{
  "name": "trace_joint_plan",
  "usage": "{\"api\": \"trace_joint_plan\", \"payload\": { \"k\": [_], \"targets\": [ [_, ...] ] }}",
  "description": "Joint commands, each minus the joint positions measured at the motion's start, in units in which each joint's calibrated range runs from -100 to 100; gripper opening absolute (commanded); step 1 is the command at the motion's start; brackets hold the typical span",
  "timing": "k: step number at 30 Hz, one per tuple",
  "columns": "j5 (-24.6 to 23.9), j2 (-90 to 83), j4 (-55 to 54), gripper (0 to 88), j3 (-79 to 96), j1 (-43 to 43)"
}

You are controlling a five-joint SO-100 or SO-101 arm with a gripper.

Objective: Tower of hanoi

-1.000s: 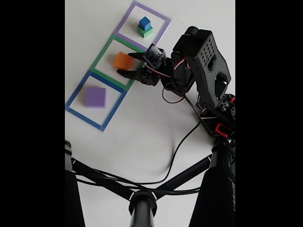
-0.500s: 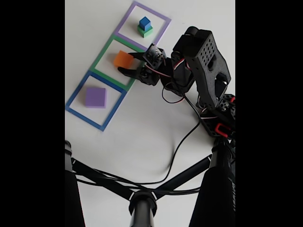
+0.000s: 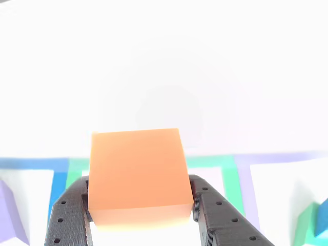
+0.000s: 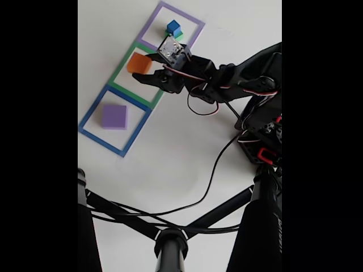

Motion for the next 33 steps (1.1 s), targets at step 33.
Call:
{"api": "trace_joint_plan", "payload": {
  "k": [33],
  "targets": [
    [0.0,-19.2,116.5,10.0,-89.7,-17.7]
  ]
}}
